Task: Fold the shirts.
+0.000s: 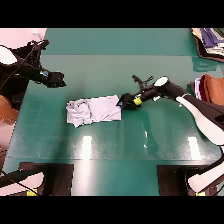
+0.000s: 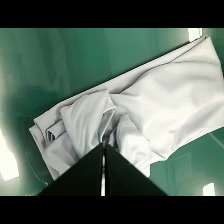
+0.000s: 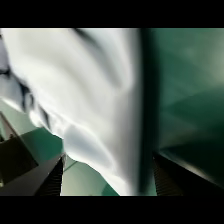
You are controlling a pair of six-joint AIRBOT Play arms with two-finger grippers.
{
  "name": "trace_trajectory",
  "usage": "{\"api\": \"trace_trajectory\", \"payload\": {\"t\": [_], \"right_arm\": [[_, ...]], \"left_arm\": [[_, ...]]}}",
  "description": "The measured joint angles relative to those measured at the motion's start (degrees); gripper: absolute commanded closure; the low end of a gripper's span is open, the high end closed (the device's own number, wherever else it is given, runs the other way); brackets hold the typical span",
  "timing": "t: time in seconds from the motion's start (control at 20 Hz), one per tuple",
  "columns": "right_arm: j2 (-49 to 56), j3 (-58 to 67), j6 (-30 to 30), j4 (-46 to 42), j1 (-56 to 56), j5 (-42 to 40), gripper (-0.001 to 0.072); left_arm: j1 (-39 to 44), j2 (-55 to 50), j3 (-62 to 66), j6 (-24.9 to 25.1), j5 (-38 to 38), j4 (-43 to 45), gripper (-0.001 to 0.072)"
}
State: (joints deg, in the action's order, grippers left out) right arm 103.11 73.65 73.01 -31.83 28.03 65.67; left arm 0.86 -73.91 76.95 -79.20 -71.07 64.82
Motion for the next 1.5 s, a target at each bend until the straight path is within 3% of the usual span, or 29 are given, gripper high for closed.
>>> {"api": "trace_trajectory", "payload": {"t": [0.15, 0.35, 0.45, 0.85, 1.25, 1.5], "right_arm": [[3.5, 3.3, -0.3, 2.8, 4.0, -2.2, 0.0296], [6.8, 9.8, -0.7, 3.1, 8.4, -5.1, 0.0656], [7.4, 12.8, -1.2, 3.6, 9.5, -5.7, 0.0698], [7.5, 26.9, -1.8, 0.4, 1.1, -0.3, 0.0699], [4.9, 41.8, 1.4, -3.5, -22.4, 5.3, 0.0699], [2.8, 40.3, 2.3, -5.3, -37.9, 4.2, 0.0699]], "left_arm": [[0.3, 0.0, -0.1, 0.0, 0.4, -0.1, 0.0685], [0.5, 0.0, -0.1, 0.0, 0.4, -0.1, 0.0685], [0.5, 0.0, -0.1, 0.0, 0.3, -0.2, 0.0685], [0.5, 0.0, -0.1, -0.1, -0.3, -1.4, 0.0685], [0.5, 0.0, -0.1, -0.2, -0.1, -5.1, 0.0685], [0.5, 0.0, -0.1, -0.3, 0.0, -7.2, 0.0685]]}}
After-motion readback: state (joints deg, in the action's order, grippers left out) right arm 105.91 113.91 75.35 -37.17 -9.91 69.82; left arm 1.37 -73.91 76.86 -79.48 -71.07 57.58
